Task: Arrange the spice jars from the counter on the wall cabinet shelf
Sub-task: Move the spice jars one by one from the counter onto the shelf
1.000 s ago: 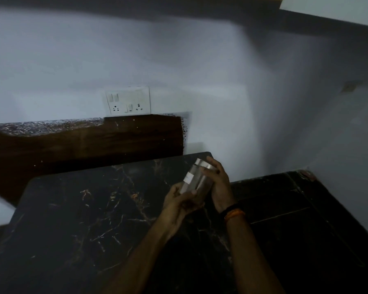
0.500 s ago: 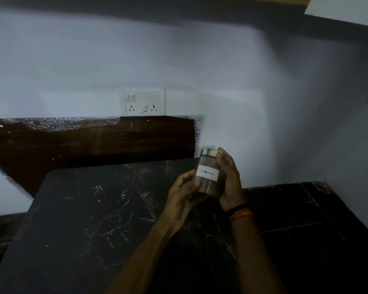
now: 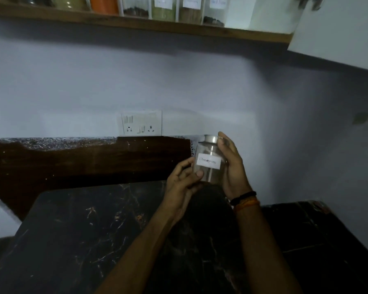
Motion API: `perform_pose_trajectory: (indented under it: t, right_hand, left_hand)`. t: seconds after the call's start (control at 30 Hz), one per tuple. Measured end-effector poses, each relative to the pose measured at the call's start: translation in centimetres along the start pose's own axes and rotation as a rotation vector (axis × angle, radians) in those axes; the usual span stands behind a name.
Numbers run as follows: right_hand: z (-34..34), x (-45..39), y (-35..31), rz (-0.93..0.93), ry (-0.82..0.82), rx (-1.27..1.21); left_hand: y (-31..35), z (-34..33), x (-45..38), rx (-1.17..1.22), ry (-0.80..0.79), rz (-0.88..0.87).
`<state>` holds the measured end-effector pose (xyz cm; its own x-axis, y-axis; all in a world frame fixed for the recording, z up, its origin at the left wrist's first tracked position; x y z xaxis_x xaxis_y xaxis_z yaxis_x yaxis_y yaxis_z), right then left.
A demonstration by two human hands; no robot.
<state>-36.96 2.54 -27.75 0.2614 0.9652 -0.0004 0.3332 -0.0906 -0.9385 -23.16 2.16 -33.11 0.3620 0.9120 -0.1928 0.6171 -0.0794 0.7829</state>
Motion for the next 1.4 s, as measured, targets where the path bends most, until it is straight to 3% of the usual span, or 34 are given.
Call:
perform_pose_trajectory:
  t: [0.2, 0.5, 0.8, 1.27, 1.4]
  right_hand:
    - [-2.6, -2.0, -11.0, 0.225, -0.029, 0.087]
    - [-6.2, -4.0, -22.7, 0.421, -0.088, 0.081]
    - [-8.1, -5.8, -29.6, 0.511, -0.076, 0.09]
    - [-8.5, -9.1, -36.0, 0.608, -0.015, 0.462]
    - [-8.1, -10.6, -37.5, 0.617, -0.003, 0.543]
  left_hand:
    - [6.9, -5.6, -6.2, -0.102, -0.098, -0.119]
    - [15.8, -12.3, -12.4, -0.166, -0.201, -0.263]
    - [22.3, -17.4, -15.2, -0.411, -0.29, -0.388]
    - [25.3, -20.3, -20.9, -0.523, -0.332, -0.371]
    - [26.3, -21.1, -22.6, -0.715, -0.357, -0.406]
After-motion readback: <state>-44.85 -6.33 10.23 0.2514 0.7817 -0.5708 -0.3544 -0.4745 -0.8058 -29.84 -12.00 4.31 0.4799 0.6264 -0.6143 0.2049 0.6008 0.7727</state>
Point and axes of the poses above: each hand's wrist, its own x-axis away from the middle knuckle, its own z-axis out of the back of the hand, y = z × x, the point moved 9 cm from there along -x, towards the middle knuckle, and after that the axes turned 6 degrees about -z, right-handed, at the moved point
